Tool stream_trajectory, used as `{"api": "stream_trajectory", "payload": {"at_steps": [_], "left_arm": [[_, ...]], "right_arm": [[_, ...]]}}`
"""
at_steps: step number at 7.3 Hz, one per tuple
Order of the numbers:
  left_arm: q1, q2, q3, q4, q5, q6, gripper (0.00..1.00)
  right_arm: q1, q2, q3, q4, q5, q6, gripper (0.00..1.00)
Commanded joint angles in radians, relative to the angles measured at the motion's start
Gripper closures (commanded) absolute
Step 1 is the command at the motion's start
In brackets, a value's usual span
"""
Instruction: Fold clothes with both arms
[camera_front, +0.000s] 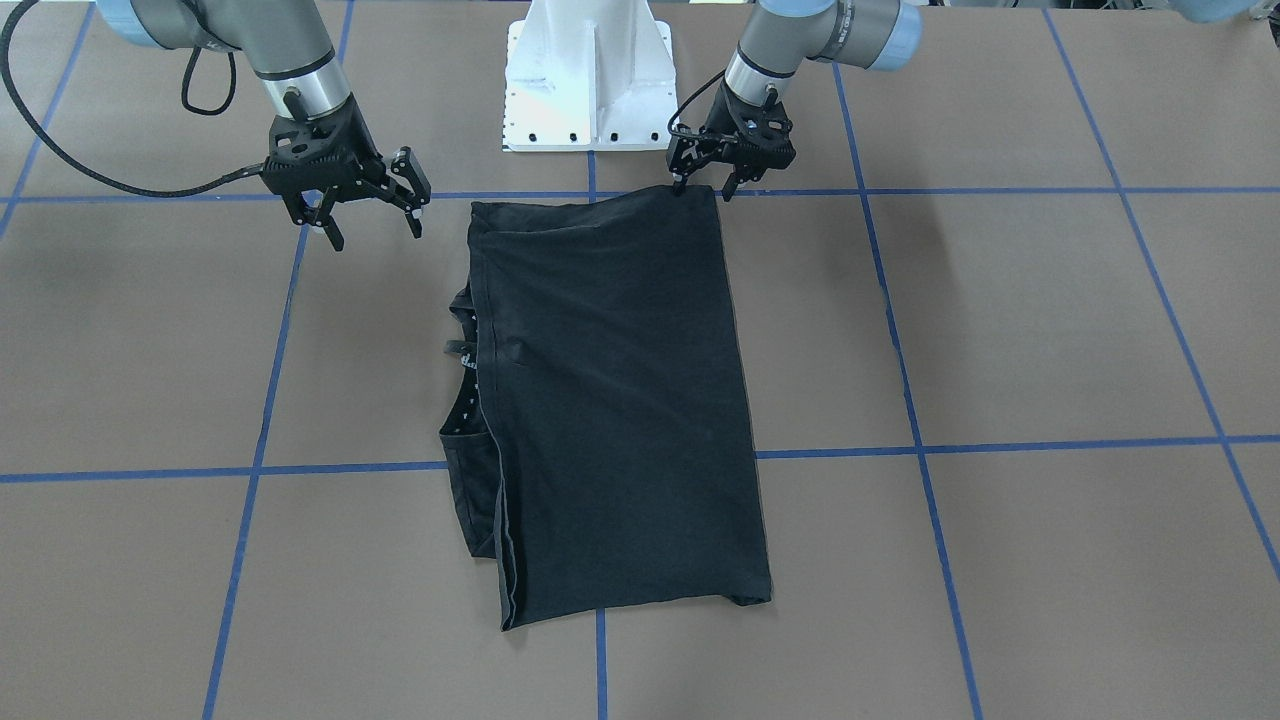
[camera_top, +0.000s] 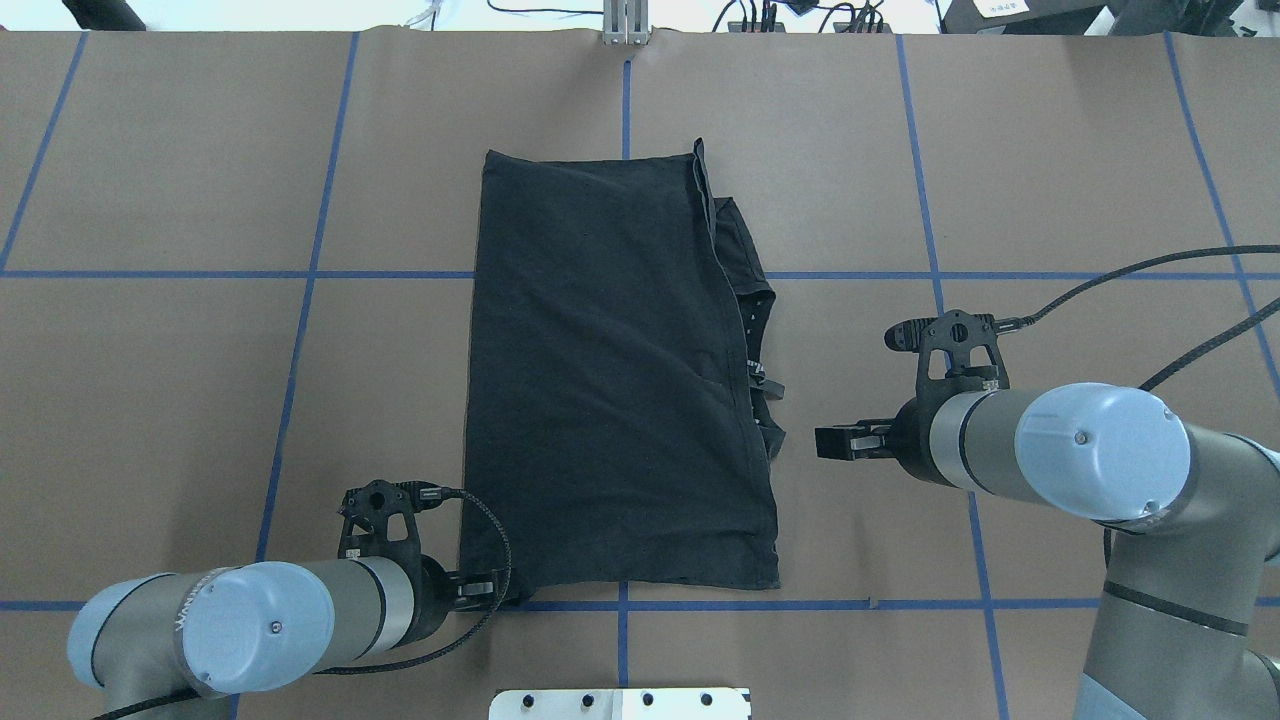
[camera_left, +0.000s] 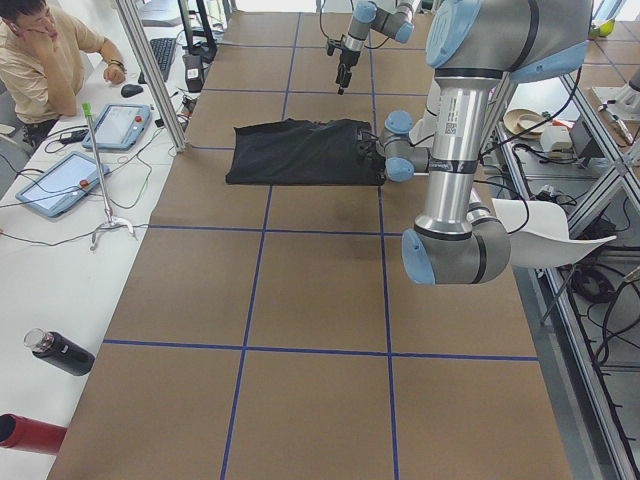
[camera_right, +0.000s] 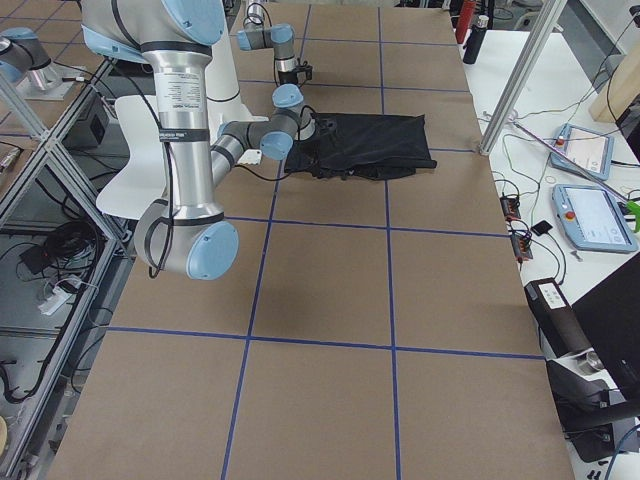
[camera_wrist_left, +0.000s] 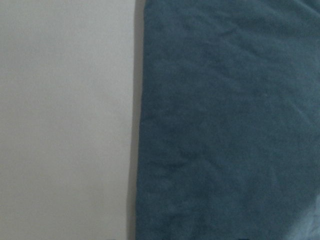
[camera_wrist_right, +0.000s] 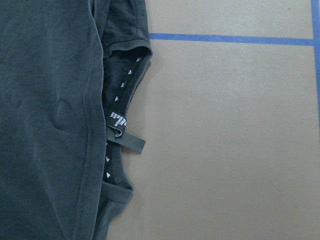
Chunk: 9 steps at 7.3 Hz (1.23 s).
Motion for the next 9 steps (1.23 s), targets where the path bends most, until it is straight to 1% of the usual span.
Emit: {"api": "stream_trajectory", "payload": {"at_steps": [1, 3, 8, 9], "left_arm": [[0.001, -0.001, 0.002, 0.0, -0.002, -0.007, 0.34], [0.002, -0.004, 0.004, 0.0, -0.002, -0.019, 0.44], [0.002, 0.0, 0.006, 0.0, -0.002, -0.021, 0.44], [0.002, 0.0, 0.006, 0.0, -0.002, -0.021, 0.49]], "right_arm": [[0.0, 0.002, 0.0, 0.0, 0.003, -0.001, 0.0], [-0.002, 0.001, -0.002, 0.0, 0.001, -0.001, 0.0], [-0.002, 0.001, -0.003, 0.0, 0.0, -0.001, 0.0], [-0.002, 0.001, -0.003, 0.0, 0.0, -0.001, 0.0]]}}
